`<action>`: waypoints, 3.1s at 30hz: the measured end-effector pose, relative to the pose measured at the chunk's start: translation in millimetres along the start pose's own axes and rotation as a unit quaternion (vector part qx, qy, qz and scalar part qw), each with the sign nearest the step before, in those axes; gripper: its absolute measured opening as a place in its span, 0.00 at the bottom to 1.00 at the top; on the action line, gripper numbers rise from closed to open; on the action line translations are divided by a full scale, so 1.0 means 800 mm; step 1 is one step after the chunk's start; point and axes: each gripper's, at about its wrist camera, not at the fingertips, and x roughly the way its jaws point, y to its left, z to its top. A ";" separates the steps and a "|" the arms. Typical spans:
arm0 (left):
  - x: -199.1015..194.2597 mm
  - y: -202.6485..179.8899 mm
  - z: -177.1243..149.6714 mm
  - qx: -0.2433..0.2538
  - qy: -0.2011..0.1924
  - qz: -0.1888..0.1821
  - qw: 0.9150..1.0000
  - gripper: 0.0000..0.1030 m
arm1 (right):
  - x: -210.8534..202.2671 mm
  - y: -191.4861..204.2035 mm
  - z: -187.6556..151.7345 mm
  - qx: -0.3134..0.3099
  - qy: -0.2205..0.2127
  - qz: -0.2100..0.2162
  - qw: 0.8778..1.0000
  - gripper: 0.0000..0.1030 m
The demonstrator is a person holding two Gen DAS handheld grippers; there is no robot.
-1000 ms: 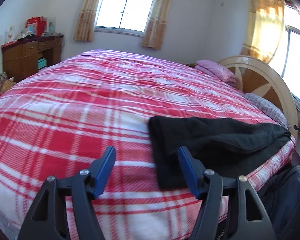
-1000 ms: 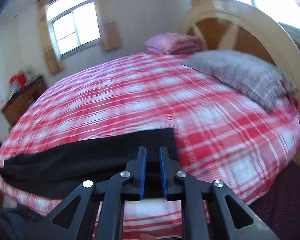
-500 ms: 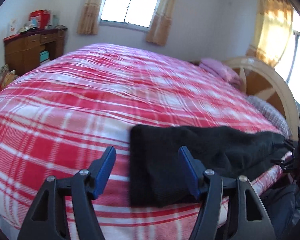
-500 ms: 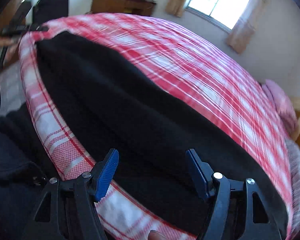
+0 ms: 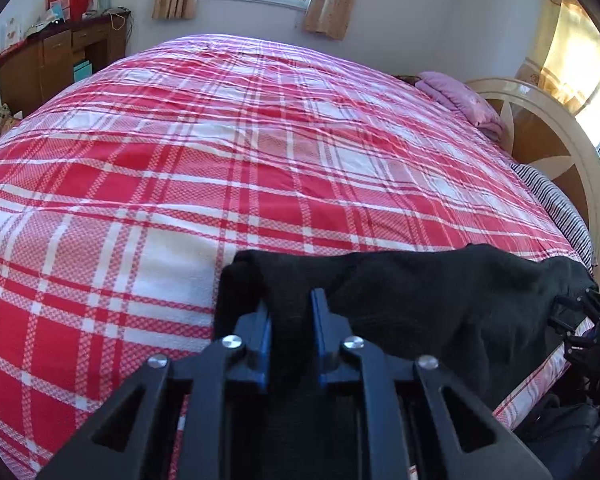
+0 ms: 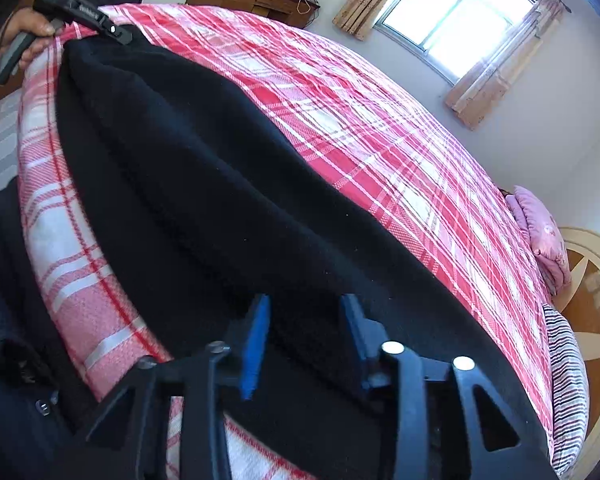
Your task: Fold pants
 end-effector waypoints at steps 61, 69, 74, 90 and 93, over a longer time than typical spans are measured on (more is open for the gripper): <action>-0.077 0.063 -0.015 -0.063 -0.023 -0.009 0.998 0.57 | -0.025 0.047 0.005 -0.009 0.013 0.102 0.995 0.37; -0.084 0.049 -0.049 -0.044 -0.008 -0.037 0.998 0.38 | -0.029 0.039 0.006 -0.001 -0.005 0.096 0.995 0.37; -0.052 0.028 -0.054 -0.030 0.010 -0.029 0.999 0.12 | -0.031 0.038 0.009 0.001 -0.013 0.090 0.996 0.37; -0.060 0.031 -0.055 0.005 0.031 0.036 0.999 0.04 | -0.026 0.018 0.000 0.054 -0.008 0.100 0.993 0.39; -0.074 0.030 -0.051 0.031 0.025 0.090 0.995 0.04 | -0.016 0.021 -0.005 0.053 0.015 0.109 0.993 0.44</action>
